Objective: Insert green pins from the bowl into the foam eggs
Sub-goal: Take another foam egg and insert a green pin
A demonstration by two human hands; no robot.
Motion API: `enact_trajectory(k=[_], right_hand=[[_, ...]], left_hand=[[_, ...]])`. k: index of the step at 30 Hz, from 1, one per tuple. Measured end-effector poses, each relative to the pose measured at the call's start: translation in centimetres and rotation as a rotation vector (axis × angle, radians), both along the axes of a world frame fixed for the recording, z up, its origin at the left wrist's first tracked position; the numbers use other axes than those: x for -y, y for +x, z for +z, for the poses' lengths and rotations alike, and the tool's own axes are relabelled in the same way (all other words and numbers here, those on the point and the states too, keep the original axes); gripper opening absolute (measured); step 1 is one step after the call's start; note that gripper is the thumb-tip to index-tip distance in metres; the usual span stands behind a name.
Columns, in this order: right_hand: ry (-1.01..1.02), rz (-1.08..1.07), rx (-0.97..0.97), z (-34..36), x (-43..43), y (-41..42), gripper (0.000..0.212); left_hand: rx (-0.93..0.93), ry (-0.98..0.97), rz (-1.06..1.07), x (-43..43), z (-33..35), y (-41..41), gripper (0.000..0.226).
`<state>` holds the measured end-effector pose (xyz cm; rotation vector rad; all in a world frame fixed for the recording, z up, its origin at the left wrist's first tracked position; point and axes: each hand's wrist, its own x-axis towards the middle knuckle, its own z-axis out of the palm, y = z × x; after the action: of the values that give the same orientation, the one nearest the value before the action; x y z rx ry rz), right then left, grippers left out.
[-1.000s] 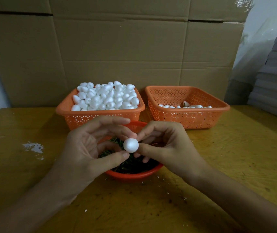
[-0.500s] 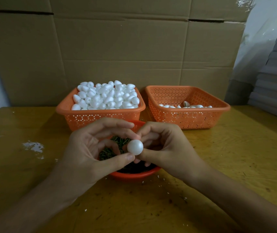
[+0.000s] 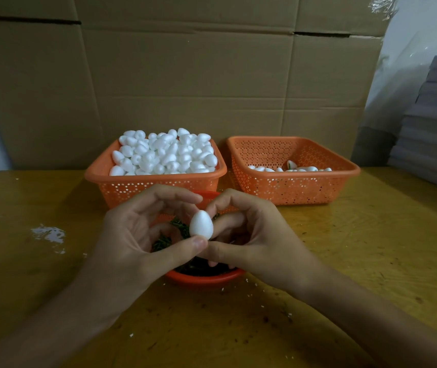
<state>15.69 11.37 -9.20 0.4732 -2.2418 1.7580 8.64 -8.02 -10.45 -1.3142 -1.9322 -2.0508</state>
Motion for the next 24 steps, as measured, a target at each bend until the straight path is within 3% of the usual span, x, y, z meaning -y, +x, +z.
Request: enact_trajectory(k=[8, 24], right_hand=[[0.003, -0.003, 0.012, -0.1, 0.05, -0.11, 0.03], [-0.021, 0.006, 0.007, -0.16, -0.37, -0.19, 0.029]], left_hand=[[0.018, -0.017, 0.002, -0.01, 0.18, 0.13, 0.035], [0.096, -0.006, -0.016, -0.03, 0.11, 0.01, 0.043]])
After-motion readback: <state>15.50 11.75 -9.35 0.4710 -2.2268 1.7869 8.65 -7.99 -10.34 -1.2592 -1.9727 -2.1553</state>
